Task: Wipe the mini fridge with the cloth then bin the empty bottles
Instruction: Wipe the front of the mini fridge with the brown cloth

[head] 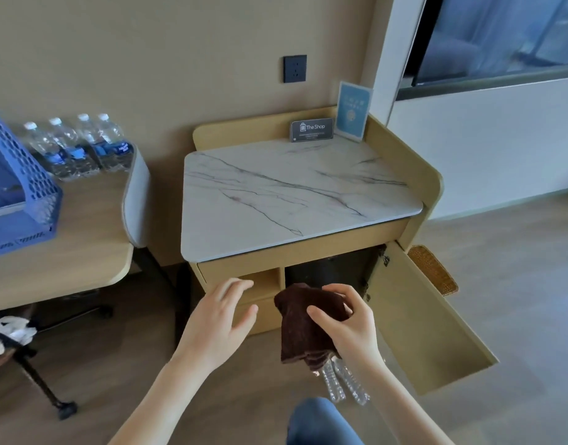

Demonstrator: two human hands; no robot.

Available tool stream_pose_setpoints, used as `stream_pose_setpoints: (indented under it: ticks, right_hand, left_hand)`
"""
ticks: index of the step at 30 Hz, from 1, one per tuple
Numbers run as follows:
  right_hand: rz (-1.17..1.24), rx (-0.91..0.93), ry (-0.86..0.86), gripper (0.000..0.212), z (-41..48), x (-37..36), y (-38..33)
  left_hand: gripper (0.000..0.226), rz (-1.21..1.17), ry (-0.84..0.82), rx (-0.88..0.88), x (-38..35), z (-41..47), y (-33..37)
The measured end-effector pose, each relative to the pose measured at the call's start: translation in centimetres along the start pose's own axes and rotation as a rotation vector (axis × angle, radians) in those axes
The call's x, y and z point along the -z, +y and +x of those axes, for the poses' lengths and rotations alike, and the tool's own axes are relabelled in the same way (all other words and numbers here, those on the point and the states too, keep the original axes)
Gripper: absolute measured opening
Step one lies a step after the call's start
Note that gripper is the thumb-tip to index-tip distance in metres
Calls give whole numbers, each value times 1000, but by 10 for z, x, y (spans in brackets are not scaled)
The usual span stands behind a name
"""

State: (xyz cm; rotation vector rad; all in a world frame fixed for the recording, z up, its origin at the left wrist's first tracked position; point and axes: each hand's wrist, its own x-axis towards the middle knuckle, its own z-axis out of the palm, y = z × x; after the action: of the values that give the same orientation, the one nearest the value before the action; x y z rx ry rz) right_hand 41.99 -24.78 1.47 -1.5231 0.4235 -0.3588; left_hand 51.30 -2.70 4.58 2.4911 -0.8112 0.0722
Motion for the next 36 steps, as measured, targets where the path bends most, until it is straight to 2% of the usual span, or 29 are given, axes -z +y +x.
stream_pose_setpoints:
  ticks: [6,12,19,24,36]
  right_hand:
    - [-10,1,33,37,-13,70,7]
    - [-71,10,89,37,-8,176,16]
    - [-161,-3,56,38,11,277,12]
    - [-146,26,8,35,23,300,9]
    - [-54,41,-62,33,43,298,12]
  left_hand:
    - [40,-14,-49,46,-43,-10,49]
    - [38,-53,-60,120,-104,4,128]
    - [37,-73,-28,202,-148,12,214]
    - [37,-62,-12,263,-159,0,241]
    - [36,8,76,279,-172,4,258]
